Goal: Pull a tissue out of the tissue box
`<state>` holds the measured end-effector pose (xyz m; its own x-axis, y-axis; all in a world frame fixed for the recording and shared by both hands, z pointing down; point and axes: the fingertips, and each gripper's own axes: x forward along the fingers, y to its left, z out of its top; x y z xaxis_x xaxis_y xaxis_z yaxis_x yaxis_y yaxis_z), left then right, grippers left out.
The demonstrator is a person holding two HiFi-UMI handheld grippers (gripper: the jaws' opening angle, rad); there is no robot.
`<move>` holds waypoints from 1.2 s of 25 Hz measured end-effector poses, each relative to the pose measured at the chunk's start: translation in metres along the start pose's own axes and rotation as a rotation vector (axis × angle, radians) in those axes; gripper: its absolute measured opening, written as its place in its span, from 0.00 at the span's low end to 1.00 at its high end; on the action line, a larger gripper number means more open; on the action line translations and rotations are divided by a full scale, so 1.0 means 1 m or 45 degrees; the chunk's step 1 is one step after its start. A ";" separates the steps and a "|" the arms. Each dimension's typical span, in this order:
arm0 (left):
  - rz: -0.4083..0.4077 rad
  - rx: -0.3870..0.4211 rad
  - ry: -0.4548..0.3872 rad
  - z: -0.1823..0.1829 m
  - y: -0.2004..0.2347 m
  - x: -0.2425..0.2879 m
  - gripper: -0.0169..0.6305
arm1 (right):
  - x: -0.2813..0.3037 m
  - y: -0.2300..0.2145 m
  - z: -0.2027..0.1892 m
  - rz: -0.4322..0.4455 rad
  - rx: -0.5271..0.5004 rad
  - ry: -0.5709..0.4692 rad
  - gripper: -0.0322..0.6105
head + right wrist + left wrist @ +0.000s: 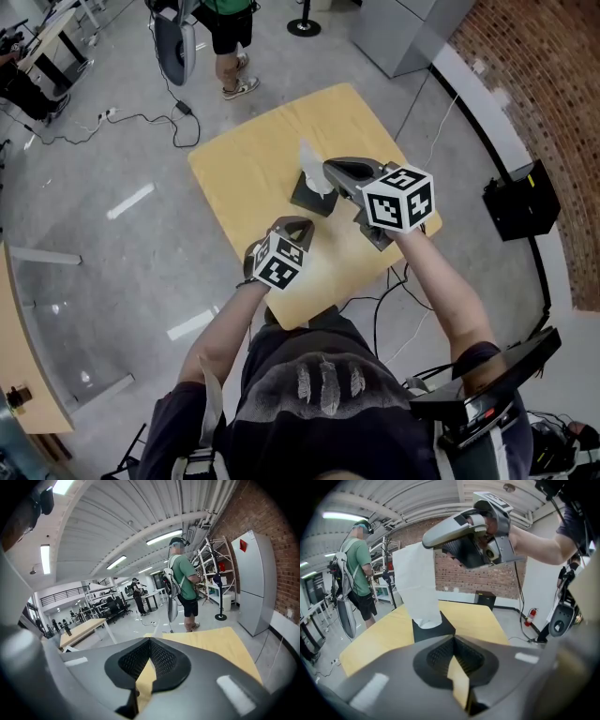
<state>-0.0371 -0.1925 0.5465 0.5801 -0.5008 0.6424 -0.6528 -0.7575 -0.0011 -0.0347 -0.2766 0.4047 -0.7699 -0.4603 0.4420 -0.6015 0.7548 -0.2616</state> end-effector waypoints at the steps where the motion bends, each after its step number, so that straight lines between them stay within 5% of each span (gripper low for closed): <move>1: 0.001 -0.002 -0.001 -0.001 0.000 -0.002 0.03 | -0.002 0.003 0.000 0.005 -0.002 0.002 0.05; 18: 0.053 -0.047 -0.023 -0.051 0.005 -0.050 0.03 | -0.004 0.065 -0.011 0.029 0.139 -0.014 0.05; 30: 0.055 -0.111 0.017 -0.099 0.015 -0.072 0.03 | -0.023 0.102 -0.048 0.135 0.575 -0.123 0.05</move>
<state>-0.1372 -0.1264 0.5758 0.5442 -0.5265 0.6531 -0.7174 -0.6957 0.0369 -0.0684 -0.1668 0.4091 -0.8357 -0.4488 0.3164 -0.5343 0.5315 -0.6573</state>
